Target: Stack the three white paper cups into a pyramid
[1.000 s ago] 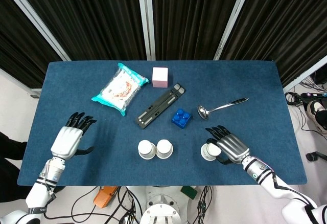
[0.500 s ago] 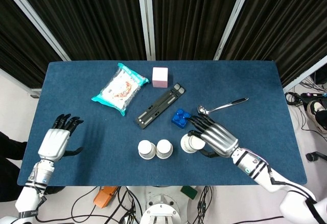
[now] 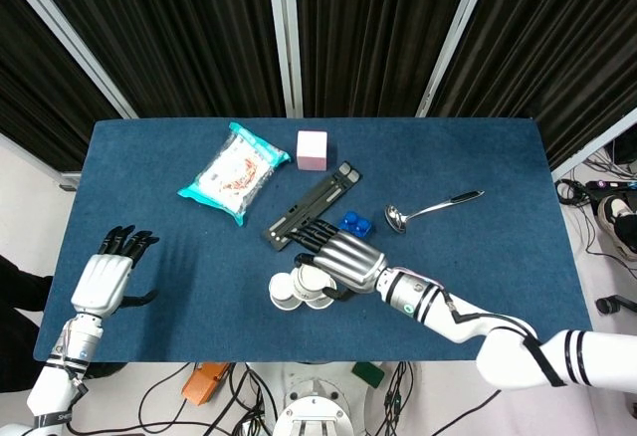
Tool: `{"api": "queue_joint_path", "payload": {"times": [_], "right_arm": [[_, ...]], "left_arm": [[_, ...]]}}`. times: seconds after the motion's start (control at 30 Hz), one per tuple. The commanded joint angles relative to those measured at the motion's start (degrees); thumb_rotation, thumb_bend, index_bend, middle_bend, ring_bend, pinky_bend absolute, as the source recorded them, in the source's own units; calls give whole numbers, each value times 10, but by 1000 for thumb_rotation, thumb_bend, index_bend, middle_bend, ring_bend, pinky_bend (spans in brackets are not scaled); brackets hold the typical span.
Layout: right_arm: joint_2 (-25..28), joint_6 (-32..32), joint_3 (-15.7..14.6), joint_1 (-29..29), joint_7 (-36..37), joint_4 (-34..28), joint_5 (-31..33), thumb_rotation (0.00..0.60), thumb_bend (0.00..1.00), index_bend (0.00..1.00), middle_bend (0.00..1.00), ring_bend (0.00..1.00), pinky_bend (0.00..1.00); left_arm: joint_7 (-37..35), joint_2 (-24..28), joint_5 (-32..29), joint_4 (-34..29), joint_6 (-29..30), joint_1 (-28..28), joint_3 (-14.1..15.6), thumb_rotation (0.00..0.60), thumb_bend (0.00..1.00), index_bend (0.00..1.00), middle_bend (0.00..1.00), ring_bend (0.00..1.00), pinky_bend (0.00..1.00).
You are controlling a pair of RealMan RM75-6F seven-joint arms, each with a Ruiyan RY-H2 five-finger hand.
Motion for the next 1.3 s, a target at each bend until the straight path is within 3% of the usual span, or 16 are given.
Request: {"api": "queue_joint_path", "payload": {"times": [0.03, 0.3, 0.6, 0.83, 1.03, 1.17, 1.3], "right_arm": [[-28, -5, -7, 41, -47, 11, 60, 600, 495, 371, 41, 0, 0], [-38, 18, -31, 84, -96, 5, 131, 600, 495, 332, 41, 0, 0], [-47, 34, -51, 111, -109, 4, 163, 600, 495, 268, 43, 0, 0], [-38, 51, -59, 114, -107, -8, 160, 600, 495, 124, 42, 0, 0], [26, 127, -78, 48, -84, -47, 83, 600, 494, 15, 42, 0, 0], [70, 255, -121, -50, -87, -45, 1, 600, 491, 0, 42, 0, 0], [92, 383, -170, -169, -20, -8, -79, 600, 416, 0, 21, 0, 0]], "left_arm": [[-4, -1, 0, 3, 0, 2, -1, 596, 158, 183, 141, 58, 12], [-9, -2, 2, 7, -2, 6, -3, 594, 158, 183, 141, 59, 12], [-11, -3, 3, 8, -4, 10, -6, 595, 158, 183, 141, 58, 12], [-14, -1, 4, 10, -4, 13, -8, 595, 158, 183, 141, 58, 12], [-19, 3, 3, 16, -1, 14, -15, 594, 157, 183, 141, 58, 12], [-23, 2, 6, 31, 12, 17, -22, 593, 157, 183, 141, 58, 12], [-23, -4, 13, 52, 34, 25, -27, 597, 157, 183, 141, 59, 12]]}}
